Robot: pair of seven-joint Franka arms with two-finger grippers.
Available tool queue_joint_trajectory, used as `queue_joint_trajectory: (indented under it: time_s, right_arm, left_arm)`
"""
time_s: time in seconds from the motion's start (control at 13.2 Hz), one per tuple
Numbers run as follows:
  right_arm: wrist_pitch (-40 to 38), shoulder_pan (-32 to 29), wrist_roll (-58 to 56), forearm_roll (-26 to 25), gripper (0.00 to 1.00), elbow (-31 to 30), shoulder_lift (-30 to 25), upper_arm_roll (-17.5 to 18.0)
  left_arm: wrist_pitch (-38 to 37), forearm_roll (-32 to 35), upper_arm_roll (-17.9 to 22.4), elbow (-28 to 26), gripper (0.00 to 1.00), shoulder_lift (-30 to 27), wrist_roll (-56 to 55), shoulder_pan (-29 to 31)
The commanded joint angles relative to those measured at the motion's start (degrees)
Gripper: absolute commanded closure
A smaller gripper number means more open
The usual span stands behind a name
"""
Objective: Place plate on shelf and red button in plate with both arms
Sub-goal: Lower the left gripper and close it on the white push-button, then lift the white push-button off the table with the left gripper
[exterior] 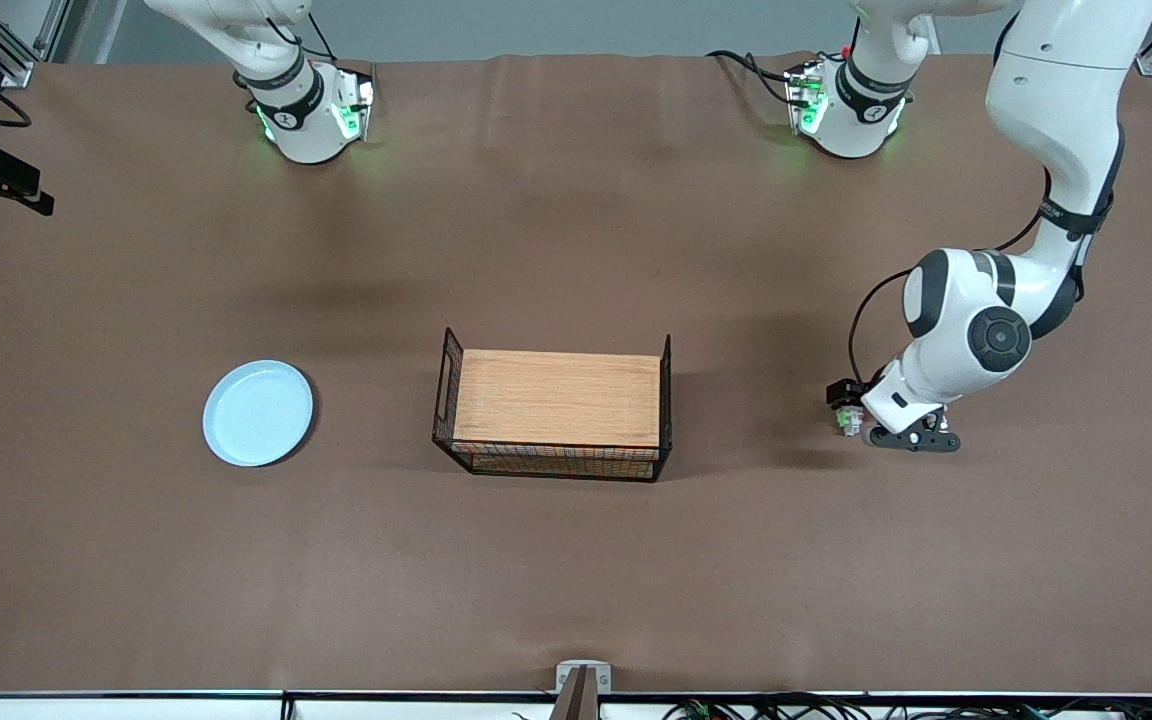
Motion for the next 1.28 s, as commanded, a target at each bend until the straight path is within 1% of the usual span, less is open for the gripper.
queue_joint_trajectory:
  time_s: [0.0, 0.3, 0.38, 0.53, 0.91, 1.06, 1.21]
  right_arm:
    - [-0.17, -0.80, -0.23, -0.51, 0.00, -0.70, -0.86, 0.49]
    - [-0.17, -0.80, -0.23, -0.51, 0.00, -0.70, -0.95, 0.49]
    - [-0.17, -0.80, -0.23, -0.51, 0.00, -0.70, -0.95, 0.49]
    - [-0.25, -0.80, -0.23, -0.51, 0.00, -0.70, -0.86, 0.49]
    - [-0.25, -0.80, -0.23, -0.51, 0.00, -0.70, -0.86, 0.49]
    - [-0.25, -0.80, -0.23, -0.51, 0.00, -0.70, -0.86, 0.49]
    - [-0.25, -0.80, -0.23, -0.51, 0.00, -0.70, -0.86, 0.49]
  left_arm:
    - [0.27, -0.61, 0.16, 2.98, 0.01, 2.39, 0.71, -0.33]
    - [0.27, -0.61, 0.16, 4.56, 0.01, 4.59, 0.62, -0.95]
    - [0.09, -0.61, 0.16, 4.39, 0.02, 4.59, 0.62, -0.86]
    - [-0.26, -0.61, 0.25, 3.95, 0.09, 4.50, 0.62, -0.77]
    - [-0.35, -0.53, 0.25, 4.04, 0.52, 4.59, 0.80, -0.68]
    - [-0.26, -0.61, 0.25, 4.12, 0.64, 4.68, 0.71, -0.68]
    - [-0.35, -0.61, 0.25, 4.04, 0.72, 4.50, 0.62, -0.60]
